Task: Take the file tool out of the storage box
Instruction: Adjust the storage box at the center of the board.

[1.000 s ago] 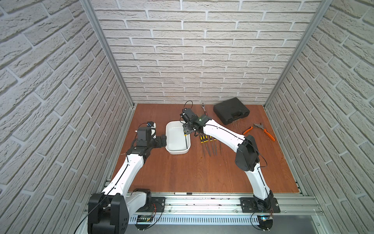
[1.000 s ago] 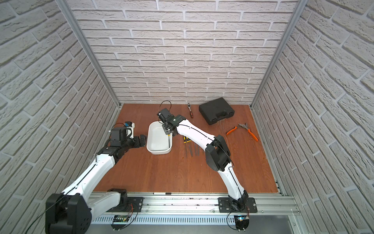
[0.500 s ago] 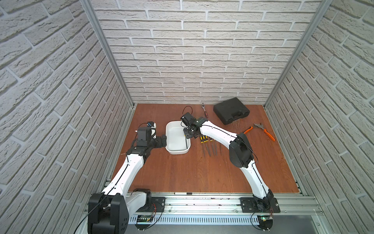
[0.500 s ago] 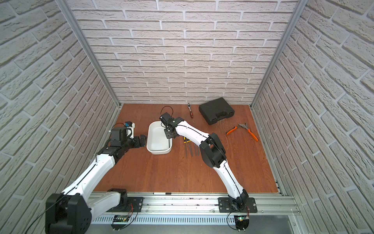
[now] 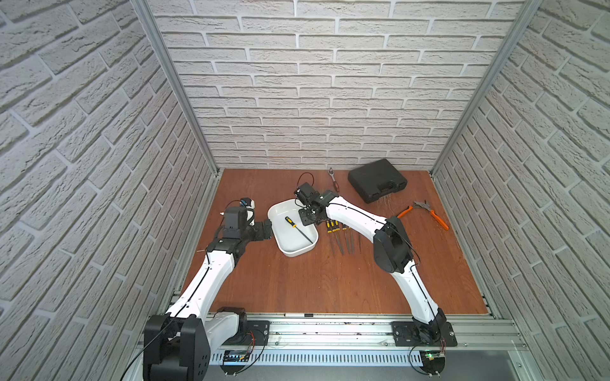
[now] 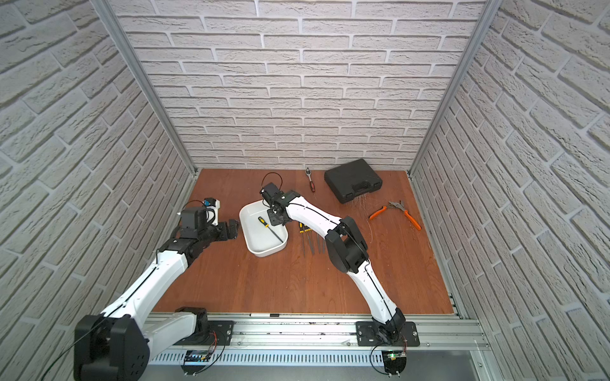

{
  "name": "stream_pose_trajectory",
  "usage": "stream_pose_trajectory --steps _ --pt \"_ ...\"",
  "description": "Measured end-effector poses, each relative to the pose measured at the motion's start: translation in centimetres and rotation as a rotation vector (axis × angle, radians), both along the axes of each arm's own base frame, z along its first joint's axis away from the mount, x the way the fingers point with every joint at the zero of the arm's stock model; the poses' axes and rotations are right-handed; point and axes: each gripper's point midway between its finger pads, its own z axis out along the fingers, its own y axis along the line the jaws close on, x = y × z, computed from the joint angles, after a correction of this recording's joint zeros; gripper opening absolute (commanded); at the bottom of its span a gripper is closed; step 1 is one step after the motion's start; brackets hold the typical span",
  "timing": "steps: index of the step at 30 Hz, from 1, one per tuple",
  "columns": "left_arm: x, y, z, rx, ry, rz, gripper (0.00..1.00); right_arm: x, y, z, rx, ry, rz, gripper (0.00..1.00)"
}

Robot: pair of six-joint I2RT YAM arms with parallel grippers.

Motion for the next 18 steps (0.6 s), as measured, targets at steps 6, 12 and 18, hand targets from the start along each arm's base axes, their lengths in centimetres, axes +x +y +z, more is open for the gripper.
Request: stream_pose_trajectory --steps 6,12,18 --pt "-0.01 0.0 -0.01 0.0 0.0 0.0 0.98 0.04 0.14 0.21 0.006 -0.003 -0.002 0.12" --pt "-0.01 0.0 -0.01 0.0 0.001 0.0 0.98 -0.04 0.42 0.04 0.028 0.005 -0.013 0.39" --pt "0.02 0.0 0.05 0.001 -0.001 -0.001 0.99 0.38 0.63 0.42 0.037 -0.022 -0.005 0.45"
